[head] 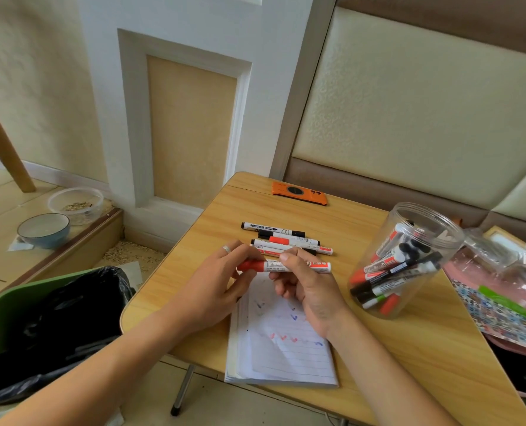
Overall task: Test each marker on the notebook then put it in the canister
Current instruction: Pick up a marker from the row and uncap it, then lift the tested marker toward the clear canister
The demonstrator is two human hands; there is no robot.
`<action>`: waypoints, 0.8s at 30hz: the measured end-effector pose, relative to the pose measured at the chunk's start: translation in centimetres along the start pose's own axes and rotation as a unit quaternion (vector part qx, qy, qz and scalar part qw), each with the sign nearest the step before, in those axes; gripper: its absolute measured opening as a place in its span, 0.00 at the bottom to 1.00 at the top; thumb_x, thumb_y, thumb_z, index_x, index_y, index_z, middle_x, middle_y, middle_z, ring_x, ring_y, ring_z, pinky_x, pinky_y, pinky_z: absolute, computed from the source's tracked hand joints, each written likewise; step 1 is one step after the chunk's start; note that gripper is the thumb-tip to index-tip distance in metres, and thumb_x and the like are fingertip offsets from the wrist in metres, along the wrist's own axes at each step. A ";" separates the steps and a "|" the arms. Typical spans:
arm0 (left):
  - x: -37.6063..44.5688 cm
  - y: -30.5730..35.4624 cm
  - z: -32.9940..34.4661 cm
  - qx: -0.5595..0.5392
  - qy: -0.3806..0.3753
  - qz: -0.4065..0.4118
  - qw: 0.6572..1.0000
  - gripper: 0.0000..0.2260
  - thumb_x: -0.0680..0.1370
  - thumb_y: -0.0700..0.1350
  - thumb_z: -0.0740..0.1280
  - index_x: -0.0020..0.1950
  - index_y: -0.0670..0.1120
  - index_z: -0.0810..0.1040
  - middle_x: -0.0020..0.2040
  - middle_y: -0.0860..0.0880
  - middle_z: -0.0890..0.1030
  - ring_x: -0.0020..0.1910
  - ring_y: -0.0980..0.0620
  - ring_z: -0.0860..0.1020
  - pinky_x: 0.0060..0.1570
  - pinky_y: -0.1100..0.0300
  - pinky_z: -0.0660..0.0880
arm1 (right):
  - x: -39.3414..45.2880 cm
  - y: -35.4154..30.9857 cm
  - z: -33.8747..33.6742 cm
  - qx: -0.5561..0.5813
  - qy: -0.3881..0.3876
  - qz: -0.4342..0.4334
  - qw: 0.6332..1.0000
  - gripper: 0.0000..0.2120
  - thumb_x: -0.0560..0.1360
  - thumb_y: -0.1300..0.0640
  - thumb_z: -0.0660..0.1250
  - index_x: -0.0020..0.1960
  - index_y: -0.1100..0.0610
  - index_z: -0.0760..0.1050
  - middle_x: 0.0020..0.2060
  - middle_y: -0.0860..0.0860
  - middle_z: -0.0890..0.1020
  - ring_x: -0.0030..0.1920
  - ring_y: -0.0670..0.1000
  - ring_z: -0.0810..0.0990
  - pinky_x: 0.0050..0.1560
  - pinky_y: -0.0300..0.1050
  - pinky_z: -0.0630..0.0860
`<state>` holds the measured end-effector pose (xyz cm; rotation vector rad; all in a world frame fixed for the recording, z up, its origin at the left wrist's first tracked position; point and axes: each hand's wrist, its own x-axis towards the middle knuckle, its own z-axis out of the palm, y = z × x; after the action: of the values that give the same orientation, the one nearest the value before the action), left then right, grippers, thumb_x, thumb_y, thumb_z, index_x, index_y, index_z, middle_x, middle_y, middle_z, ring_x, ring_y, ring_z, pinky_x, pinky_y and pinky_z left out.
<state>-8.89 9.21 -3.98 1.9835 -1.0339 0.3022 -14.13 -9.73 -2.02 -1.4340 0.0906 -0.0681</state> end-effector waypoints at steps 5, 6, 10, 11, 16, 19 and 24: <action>0.2 0.1 0.3 -0.038 -0.020 -0.007 0.999 0.10 0.83 0.42 0.64 0.63 0.51 0.77 0.52 0.55 0.78 0.49 0.54 0.77 0.45 0.62 0.72 | 0.0 0.1 0.1 -0.017 -0.015 -0.014 1.000 0.06 0.79 0.55 0.70 0.49 0.58 0.78 0.36 0.57 0.81 0.31 0.51 0.77 0.31 0.39 0.71; 0.2 0.0 0.3 -0.034 -0.020 -0.009 0.999 0.10 0.83 0.43 0.64 0.63 0.52 0.77 0.51 0.55 0.78 0.47 0.54 0.77 0.45 0.61 0.73 | 0.0 0.0 0.1 -0.017 -0.011 -0.009 1.000 0.07 0.79 0.53 0.71 0.49 0.57 0.79 0.36 0.57 0.81 0.31 0.51 0.77 0.30 0.38 0.70; 0.6 -0.7 -0.2 -0.020 0.000 -0.051 0.998 0.08 0.82 0.44 0.65 0.60 0.50 0.79 0.52 0.56 0.78 0.49 0.58 0.77 0.45 0.64 0.74 | 0.3 -0.4 -0.4 0.049 0.038 0.006 0.998 0.16 0.74 0.48 0.75 0.54 0.57 0.77 0.40 0.55 0.81 0.32 0.49 0.75 0.23 0.36 0.66; 0.6 -0.9 -0.5 -0.017 0.005 -0.062 0.998 0.08 0.82 0.44 0.65 0.60 0.50 0.79 0.53 0.56 0.78 0.50 0.59 0.77 0.46 0.66 0.74 | 0.5 -0.3 -0.7 0.068 0.052 0.004 0.996 0.15 0.75 0.51 0.74 0.56 0.58 0.76 0.42 0.54 0.82 0.33 0.48 0.75 0.23 0.35 0.66; 0.6 -0.9 -0.6 -0.024 0.008 -0.061 0.998 0.06 0.81 0.45 0.66 0.56 0.50 0.81 0.49 0.56 0.78 0.43 0.53 0.78 0.41 0.61 0.75 | 0.6 0.3 -0.5 -0.014 0.059 0.005 0.998 0.03 0.81 0.60 0.68 0.51 0.58 0.75 0.37 0.56 0.78 0.29 0.48 0.75 0.25 0.37 0.69; 0.5 -0.3 0.0 -0.064 0.007 -0.055 0.996 0.05 0.79 0.49 0.70 0.55 0.54 0.81 0.48 0.55 0.79 0.42 0.52 0.79 0.41 0.64 0.75 | 0.4 0.7 0.3 -0.115 0.053 -0.016 0.992 0.06 0.83 0.59 0.67 0.51 0.62 0.75 0.32 0.53 0.77 0.27 0.48 0.73 0.24 0.39 0.65; 0.9 -0.2 -0.1 -0.156 -0.017 -0.103 0.982 0.14 0.74 0.45 0.76 0.59 0.55 0.85 0.55 0.61 0.84 0.54 0.61 0.81 0.54 0.66 0.77 | 0.2 0.6 0.6 -0.163 0.050 -0.024 0.985 0.05 0.83 0.61 0.64 0.51 0.64 0.75 0.32 0.55 0.75 0.25 0.46 0.72 0.23 0.38 0.66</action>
<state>-8.15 8.84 -3.47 1.7949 -0.8297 -0.0074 -13.84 -9.12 -2.58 -1.7603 0.1543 -0.1717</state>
